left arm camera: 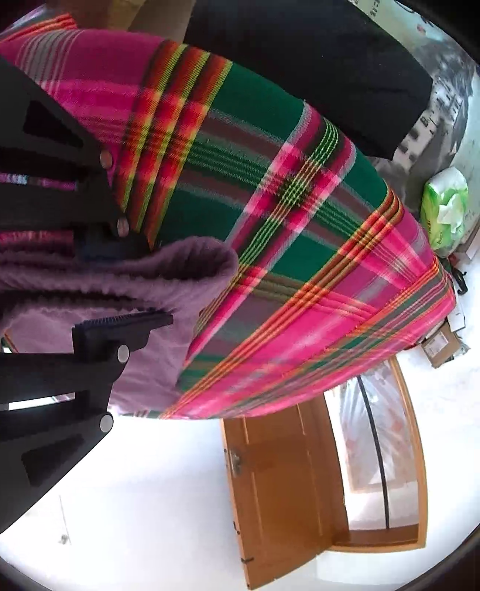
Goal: Fold clothes
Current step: 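Grasp the ribbed waistband with the left gripper while the right gripper grasps it beside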
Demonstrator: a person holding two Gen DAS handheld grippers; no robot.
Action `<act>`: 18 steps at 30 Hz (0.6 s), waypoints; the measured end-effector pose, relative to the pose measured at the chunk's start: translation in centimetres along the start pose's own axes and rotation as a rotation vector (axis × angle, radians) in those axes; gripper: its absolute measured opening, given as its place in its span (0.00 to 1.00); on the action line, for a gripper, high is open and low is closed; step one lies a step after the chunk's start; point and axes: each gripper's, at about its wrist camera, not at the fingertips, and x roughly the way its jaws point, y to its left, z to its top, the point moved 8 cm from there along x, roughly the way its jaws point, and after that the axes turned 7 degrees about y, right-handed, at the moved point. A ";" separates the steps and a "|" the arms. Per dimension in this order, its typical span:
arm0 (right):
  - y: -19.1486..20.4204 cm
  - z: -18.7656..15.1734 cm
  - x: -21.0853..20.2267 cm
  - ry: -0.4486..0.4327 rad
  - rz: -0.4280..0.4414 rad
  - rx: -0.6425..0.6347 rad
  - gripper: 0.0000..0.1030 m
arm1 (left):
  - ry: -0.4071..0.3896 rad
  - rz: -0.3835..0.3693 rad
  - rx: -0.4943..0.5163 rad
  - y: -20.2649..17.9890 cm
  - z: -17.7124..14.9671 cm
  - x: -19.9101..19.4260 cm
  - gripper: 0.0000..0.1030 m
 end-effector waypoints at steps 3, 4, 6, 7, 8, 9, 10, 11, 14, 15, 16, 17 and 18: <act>-0.8 0.9 1.8 0.019 0.013 0.011 0.13 | -0.001 -0.024 -0.035 0.9 0.2 -0.2 0.14; -0.8 1.0 2.1 0.025 0.013 0.012 0.13 | -0.005 -0.029 -0.041 1.1 0.2 -0.3 0.13; -0.6 1.1 2.6 0.033 0.016 0.007 0.13 | -0.013 -0.033 -0.041 1.2 0.2 -0.5 0.12; -0.5 1.2 2.7 0.035 0.013 0.002 0.13 | -0.020 -0.030 -0.037 1.2 0.3 -0.6 0.12; -0.4 1.4 2.9 0.034 0.009 -0.003 0.13 | -0.027 -0.028 -0.032 1.1 0.3 -0.7 0.12; -0.2 1.6 3.0 0.034 0.006 -0.009 0.13 | -0.039 -0.027 -0.027 1.0 0.4 -1.0 0.12; -0.2 1.8 3.2 0.033 0.005 -0.009 0.13 | -0.053 -0.027 -0.022 1.0 0.5 -1.4 0.12; -0.2 2.1 3.3 0.032 0.007 -0.006 0.13 | -0.067 -0.028 -0.017 0.9 0.6 -1.8 0.12; -0.1 2.7 3.5 0.023 0.018 0.004 0.13 | -0.078 -0.016 -0.017 1.2 0.7 -2.1 0.11; -0.3 2.5 3.9 0.035 0.023 0.008 0.13 | -0.074 -0.008 -0.022 1.5 0.6 -1.9 0.11; -0.4 2.3 4.4 0.049 0.028 0.012 0.13 | -0.070 -0.001 -0.026 1.8 0.6 -1.8 0.11; -0.6 2.1 4.8 0.062 0.038 0.022 0.13 | -0.066 0.006 -0.030 2.0 0.5 -1.7 0.11; -0.7 1.9 5.2 0.073 0.042 0.029 0.13 | -0.068 0.004 -0.034 2.1 0.4 -1.7 0.11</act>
